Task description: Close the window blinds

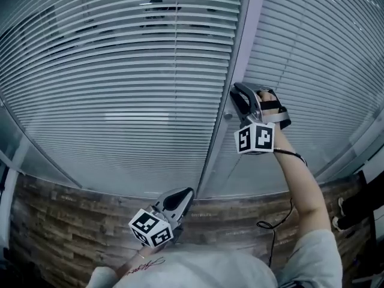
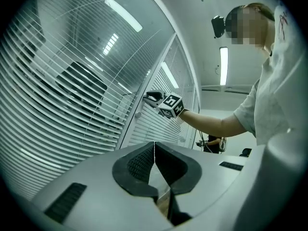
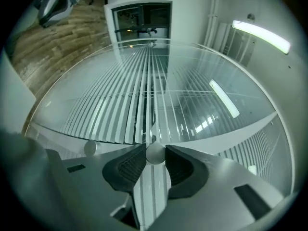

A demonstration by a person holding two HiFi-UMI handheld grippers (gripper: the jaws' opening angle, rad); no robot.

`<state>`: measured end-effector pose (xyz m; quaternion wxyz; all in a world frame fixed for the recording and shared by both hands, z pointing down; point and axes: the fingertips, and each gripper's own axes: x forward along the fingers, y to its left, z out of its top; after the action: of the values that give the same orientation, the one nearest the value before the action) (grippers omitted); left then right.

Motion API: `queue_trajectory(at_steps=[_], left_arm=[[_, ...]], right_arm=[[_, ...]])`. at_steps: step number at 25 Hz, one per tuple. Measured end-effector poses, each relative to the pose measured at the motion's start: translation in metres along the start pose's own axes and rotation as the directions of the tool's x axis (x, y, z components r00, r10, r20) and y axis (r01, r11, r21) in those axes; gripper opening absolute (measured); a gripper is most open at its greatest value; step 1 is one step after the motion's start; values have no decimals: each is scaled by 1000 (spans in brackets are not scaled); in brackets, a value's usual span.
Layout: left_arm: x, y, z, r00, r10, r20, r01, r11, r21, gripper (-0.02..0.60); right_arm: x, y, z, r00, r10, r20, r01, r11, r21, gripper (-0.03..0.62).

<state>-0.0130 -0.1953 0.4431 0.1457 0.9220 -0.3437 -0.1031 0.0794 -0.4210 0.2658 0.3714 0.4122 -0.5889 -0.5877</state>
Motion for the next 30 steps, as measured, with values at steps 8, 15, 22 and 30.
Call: queue_trajectory(at_steps=[8, 15, 22, 30], left_arm=[[1, -4, 3, 1000, -5, 6, 5, 1000, 9, 18], [5, -10, 3, 1000, -14, 1, 14, 1000, 7, 18], [7, -12, 4, 1000, -12, 6, 12, 1000, 9, 18], [2, -5, -1, 1000, 3, 6, -3, 1000, -17, 18]], right_arm=[[-2, 0, 1, 999, 44, 11, -41, 977, -207, 133], [-3, 3, 1, 993, 120, 6, -106, 896, -430, 133], [-5, 1, 3, 996, 91, 13, -77, 905, -418, 133], [-14, -18, -7, 997, -79, -17, 74, 808, 584, 186]])
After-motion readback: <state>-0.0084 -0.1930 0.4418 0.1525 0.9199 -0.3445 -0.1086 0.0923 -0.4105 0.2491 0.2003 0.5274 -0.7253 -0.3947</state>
